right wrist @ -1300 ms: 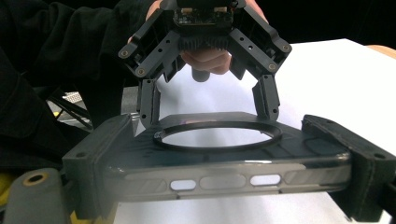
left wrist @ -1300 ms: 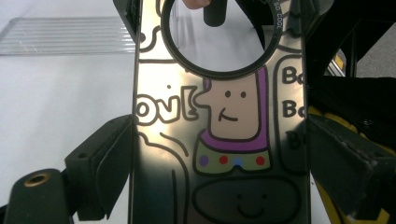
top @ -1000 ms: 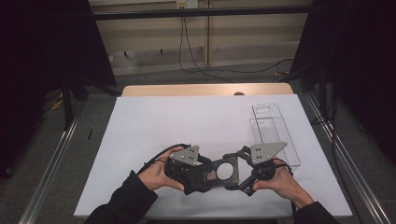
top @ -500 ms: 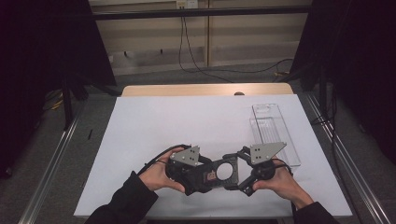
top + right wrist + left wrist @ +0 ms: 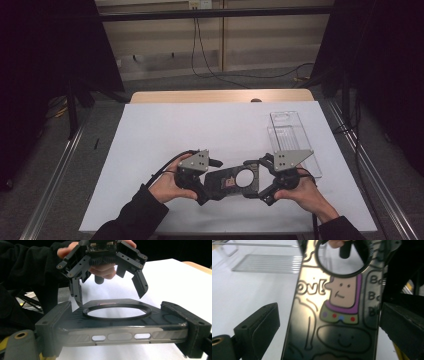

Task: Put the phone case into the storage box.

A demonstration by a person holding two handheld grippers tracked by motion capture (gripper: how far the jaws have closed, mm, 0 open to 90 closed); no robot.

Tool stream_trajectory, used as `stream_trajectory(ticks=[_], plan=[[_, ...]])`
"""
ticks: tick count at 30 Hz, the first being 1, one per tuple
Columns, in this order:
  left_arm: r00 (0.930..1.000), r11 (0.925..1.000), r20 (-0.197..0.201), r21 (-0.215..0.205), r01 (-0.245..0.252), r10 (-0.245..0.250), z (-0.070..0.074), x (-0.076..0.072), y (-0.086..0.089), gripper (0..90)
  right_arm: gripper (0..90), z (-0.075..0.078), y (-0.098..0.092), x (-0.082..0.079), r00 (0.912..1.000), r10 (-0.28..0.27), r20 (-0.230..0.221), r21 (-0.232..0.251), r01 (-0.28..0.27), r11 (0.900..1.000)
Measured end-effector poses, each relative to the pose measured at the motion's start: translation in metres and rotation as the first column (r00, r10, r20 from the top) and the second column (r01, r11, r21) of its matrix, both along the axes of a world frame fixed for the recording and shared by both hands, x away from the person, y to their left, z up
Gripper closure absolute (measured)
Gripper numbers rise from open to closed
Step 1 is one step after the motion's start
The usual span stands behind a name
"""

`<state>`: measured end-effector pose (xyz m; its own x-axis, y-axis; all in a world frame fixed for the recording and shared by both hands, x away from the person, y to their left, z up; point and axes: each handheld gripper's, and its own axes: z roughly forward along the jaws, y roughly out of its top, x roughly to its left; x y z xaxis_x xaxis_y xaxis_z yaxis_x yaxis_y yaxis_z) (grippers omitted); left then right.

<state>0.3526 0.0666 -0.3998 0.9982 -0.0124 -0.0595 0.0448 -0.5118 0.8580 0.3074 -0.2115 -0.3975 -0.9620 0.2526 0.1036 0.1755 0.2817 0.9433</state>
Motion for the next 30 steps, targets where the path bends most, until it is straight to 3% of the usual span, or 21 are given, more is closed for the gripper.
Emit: stream_trajectory(ticks=[6,16,19,23,25,29,30], plan=[[0.9997,0.9997,-0.014,-0.016,-0.02,0.02,-0.002,0.001,0.003,3.1,11.8,0.001,-0.005,0.001,0.9993,-0.037,-0.003,0.005,0.037,0.999],[0.992,0.9914,-0.001,-0.034,-0.126,0.126,-0.003,0.004,0.012,2.8,11.8,0.002,-0.013,0.004,0.9939,-0.109,-0.015,0.011,0.109,0.994],[0.9839,0.9817,0.011,-0.07,-0.177,0.178,-0.004,0.003,0.015,2.8,11.8,0.003,-0.015,0.005,0.992,-0.125,-0.018,0.014,0.125,0.992],[0.9708,0.9681,0.022,-0.084,-0.236,0.239,-0.004,0.001,0.02,2.6,11.8,0.004,-0.018,0.005,0.9874,-0.157,-0.022,0.019,0.157,0.987],[0.9604,0.9559,0.029,-0.109,-0.273,0.277,-0.004,-0.001,0.023,2.8,11.8,0.005,-0.019,0.005,0.9852,-0.17,-0.022,0.021,0.17,0.985],[0.9442,0.9386,0.032,-0.125,-0.322,0.328,-0.003,-0.002,0.03,2.8,11.8,0.006,-0.02,0.004,0.9817,-0.189,-0.023,0.028,0.19,0.981],[0.9376,0.9306,0.029,-0.136,-0.34,0.347,-0.003,-0.002,0.033,2.8,11.8,0.006,-0.02,0.005,0.9803,-0.196,-0.024,0.03,0.197,0.98]])
